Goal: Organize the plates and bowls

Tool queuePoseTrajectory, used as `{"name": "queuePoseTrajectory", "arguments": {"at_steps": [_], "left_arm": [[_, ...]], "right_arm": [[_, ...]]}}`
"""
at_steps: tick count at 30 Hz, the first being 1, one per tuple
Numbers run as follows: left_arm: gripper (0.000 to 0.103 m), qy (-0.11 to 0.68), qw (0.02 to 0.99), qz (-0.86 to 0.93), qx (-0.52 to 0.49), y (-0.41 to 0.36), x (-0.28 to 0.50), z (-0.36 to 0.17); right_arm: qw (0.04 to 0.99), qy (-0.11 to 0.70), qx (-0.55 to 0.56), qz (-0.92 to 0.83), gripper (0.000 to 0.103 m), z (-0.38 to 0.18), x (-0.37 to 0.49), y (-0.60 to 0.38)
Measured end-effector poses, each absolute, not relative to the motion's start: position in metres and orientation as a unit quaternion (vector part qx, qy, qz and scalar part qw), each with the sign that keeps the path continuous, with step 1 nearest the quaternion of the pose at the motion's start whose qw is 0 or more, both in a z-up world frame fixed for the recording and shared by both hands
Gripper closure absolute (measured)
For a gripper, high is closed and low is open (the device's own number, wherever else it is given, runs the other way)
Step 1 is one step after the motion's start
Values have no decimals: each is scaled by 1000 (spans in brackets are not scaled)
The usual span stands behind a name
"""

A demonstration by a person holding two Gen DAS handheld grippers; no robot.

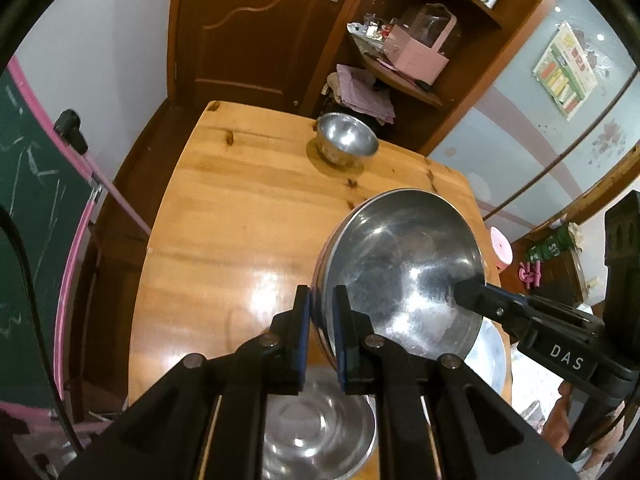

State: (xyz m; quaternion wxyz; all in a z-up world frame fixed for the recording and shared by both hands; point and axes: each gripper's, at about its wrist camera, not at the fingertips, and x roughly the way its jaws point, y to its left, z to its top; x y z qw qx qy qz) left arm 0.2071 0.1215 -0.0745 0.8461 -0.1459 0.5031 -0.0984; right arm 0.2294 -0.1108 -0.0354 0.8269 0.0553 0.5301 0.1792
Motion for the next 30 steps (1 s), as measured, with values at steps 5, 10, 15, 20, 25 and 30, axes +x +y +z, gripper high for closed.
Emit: {"name": "queuePoseTrajectory", "arguments": {"at_steps": [5, 10, 15, 20, 25, 30], "left_arm": [[96, 502, 848, -96, -143, 125, 164, -79], [96, 512, 841, -91, -147, 129, 133, -95], [96, 520, 838, -85, -139, 128, 114, -111], [96, 537, 826, -88, -147, 131, 104, -129], [96, 548, 821, -74, -141, 133, 99, -150], [96, 563, 812, -63, -140, 136, 101, -170]], "right_arm": [[832, 521, 46, 185, 93, -43, 187, -107], [826, 531, 30, 189, 93, -62, 160, -102], [820, 539, 30, 191, 93, -75, 140, -102], [809, 554, 30, 195, 93, -91, 131, -100], [787, 583, 27, 198, 93, -121, 128, -92], [772, 605, 23, 196, 93, -144, 129, -84]]}}
